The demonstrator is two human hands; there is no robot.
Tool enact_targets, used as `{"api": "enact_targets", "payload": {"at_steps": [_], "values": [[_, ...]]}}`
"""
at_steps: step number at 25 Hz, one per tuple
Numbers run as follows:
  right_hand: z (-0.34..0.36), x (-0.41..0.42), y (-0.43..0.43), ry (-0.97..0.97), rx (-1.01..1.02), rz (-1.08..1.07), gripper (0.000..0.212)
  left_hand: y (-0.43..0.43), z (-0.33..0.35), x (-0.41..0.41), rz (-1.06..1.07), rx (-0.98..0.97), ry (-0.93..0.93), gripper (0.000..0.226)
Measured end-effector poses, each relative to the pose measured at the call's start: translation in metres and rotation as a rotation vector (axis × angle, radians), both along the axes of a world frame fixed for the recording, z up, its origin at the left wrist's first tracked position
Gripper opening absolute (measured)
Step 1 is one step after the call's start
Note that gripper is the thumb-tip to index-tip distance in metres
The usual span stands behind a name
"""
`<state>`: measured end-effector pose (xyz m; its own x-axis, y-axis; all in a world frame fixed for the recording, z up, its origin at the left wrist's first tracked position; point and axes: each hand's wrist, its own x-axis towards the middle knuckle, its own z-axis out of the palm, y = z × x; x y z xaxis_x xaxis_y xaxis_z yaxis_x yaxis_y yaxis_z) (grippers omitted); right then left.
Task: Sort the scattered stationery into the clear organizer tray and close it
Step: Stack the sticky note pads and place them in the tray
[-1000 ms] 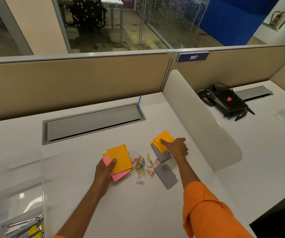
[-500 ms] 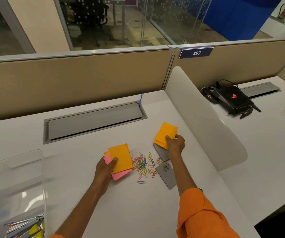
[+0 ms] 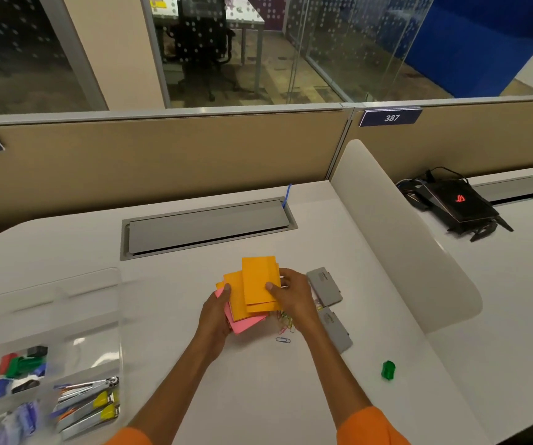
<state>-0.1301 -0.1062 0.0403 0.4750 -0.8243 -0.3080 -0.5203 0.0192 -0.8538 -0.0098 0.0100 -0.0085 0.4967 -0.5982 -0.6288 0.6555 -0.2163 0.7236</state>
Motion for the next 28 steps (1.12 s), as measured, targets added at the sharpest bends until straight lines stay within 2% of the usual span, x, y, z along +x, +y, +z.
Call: {"api": "enact_targets", "payload": {"at_steps": [2,6,12,16,20,23,26,28], "values": [[-0.006,0.008,0.014,0.044,-0.029,0.045,0.043,0.007,0.007,0.001,-0.003,-0.002,0.005,0.048],[-0.004,0.025,0.041,0.098,-0.079,0.111,0.043,0.032,0.015,0.009,-0.013,0.03,-0.119,0.068],[0.001,0.057,0.089,0.19,-0.177,0.314,0.036,0.074,0.025,0.025,-0.008,0.054,-0.18,0.072],[0.016,0.072,0.11,0.269,-0.194,0.471,0.036,0.113,0.03,0.045,-0.137,0.024,-0.224,0.098],[0.029,0.09,0.124,0.315,-0.131,0.616,0.036,0.147,0.035,0.061,-0.203,0.019,-0.245,0.079],[0.04,0.103,0.135,0.354,-0.146,0.665,0.042,0.172,0.042,0.077,-0.249,0.045,-0.262,0.082],[0.046,0.119,0.142,0.293,-0.239,0.669,0.063,0.191,0.054,0.092,-0.395,0.162,-0.44,0.072],[0.049,0.13,0.147,0.25,-0.213,0.741,0.058,0.198,0.06,0.101,-0.446,0.221,-0.598,0.064]]}}
